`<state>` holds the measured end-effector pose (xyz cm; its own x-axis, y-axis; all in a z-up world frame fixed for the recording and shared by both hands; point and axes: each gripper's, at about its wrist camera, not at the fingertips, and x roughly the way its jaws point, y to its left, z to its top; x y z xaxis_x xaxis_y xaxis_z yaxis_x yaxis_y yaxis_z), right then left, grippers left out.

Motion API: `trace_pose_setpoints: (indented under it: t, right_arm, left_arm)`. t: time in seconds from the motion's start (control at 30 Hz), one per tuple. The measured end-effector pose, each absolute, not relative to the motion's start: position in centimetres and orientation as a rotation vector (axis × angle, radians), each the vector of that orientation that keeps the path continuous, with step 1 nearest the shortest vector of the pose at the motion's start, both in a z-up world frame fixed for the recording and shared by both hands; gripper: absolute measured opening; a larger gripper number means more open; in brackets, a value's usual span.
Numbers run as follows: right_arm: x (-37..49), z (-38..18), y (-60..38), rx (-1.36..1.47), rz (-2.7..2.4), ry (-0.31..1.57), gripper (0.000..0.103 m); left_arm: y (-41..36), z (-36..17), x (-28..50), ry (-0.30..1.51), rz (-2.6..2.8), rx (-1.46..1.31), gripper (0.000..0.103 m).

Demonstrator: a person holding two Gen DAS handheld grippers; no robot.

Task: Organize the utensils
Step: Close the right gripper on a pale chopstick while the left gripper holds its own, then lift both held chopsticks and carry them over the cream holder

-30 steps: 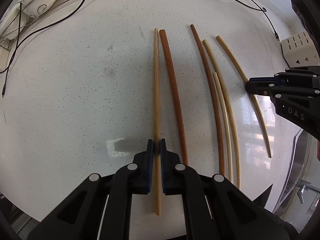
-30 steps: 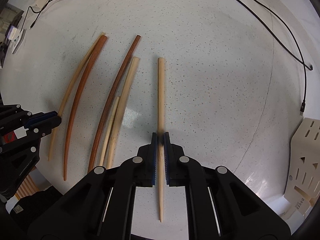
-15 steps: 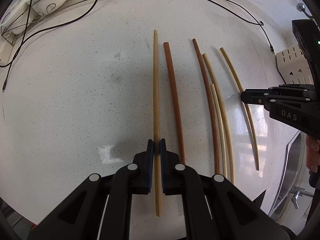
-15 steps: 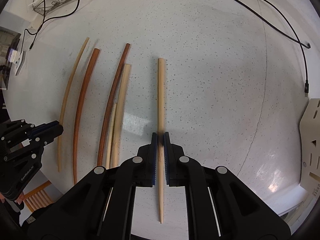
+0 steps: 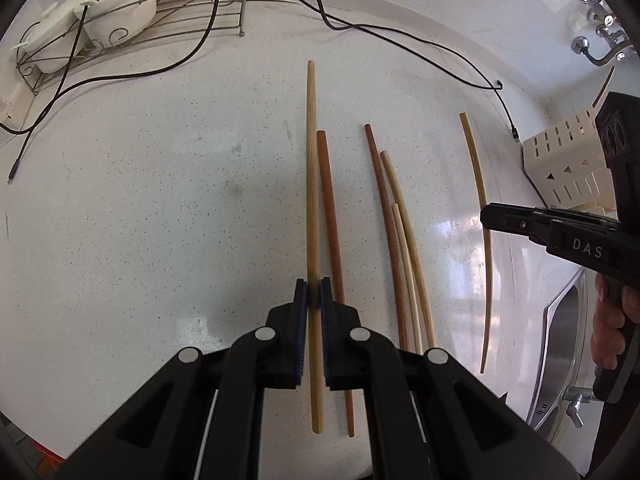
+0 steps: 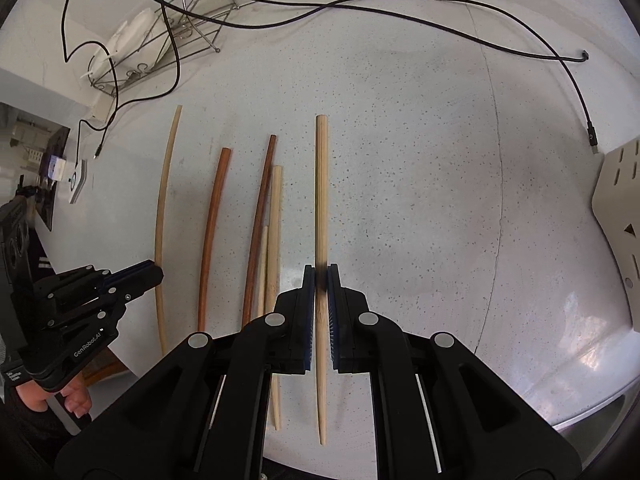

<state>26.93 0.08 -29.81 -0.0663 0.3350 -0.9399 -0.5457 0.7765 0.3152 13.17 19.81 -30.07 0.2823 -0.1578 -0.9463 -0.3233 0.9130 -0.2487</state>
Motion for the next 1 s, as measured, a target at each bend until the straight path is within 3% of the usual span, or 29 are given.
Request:
trace_pose_setpoints:
  t: [0.2,0.53,1.0]
  right_arm:
    - [26.8,-28.7,-3.1,0.012,0.702,1.400,0.006]
    - [26.1,-25.9,-7.4,0.071,0.644,1.244,0.006]
    - [26.6,-17.7,-14.8,0.173,0.542,1.016,0.006]
  left_arm:
    - [19.1,-27.6,13.0,1.158,0.107,-0.370,0.006]
    - [15.8,-24.8,14.6,1.026,0.055,-0.335,0.006]
    - [10.3,-19.4,18.3,0.892,-0.107,-0.239,0.006]
